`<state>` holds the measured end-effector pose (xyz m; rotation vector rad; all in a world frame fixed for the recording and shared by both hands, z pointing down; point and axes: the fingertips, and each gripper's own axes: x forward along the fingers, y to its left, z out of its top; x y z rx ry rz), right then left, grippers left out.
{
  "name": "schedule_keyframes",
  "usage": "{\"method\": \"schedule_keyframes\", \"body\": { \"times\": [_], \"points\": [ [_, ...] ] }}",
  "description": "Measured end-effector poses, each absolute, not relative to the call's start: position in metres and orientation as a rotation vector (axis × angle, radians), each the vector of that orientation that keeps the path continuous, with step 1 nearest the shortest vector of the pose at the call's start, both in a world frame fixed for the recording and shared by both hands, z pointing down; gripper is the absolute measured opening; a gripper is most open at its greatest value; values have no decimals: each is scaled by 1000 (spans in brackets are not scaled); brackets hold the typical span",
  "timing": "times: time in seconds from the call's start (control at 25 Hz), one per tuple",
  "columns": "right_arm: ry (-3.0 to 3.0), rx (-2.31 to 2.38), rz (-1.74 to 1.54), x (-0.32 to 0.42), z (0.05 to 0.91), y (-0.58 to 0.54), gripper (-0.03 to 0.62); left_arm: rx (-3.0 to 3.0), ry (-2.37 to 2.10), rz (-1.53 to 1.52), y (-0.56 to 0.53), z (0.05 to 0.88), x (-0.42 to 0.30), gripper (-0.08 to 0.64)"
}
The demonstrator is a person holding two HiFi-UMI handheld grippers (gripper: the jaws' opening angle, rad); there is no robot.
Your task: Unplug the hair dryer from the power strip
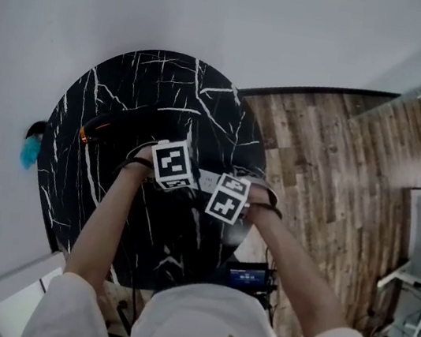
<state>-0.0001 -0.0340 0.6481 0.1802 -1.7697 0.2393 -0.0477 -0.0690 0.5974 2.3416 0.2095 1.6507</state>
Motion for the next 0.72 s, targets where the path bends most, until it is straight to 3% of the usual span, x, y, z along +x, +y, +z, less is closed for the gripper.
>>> {"method": "schedule_keyframes", "body": {
  "times": [0.24, 0.48, 0.72],
  "points": [
    [-1747, 206, 261, 0, 649, -37, 268, 2445, 83, 1820, -57, 602, -49, 49],
    [-1724, 188, 252, -1, 650, -35, 268, 2372, 188, 1668, -64, 599, -47, 54],
    [-1730, 190, 256, -1, 651, -36, 269, 2433, 44, 1809, -57, 602, -53, 51]
  ]
}}
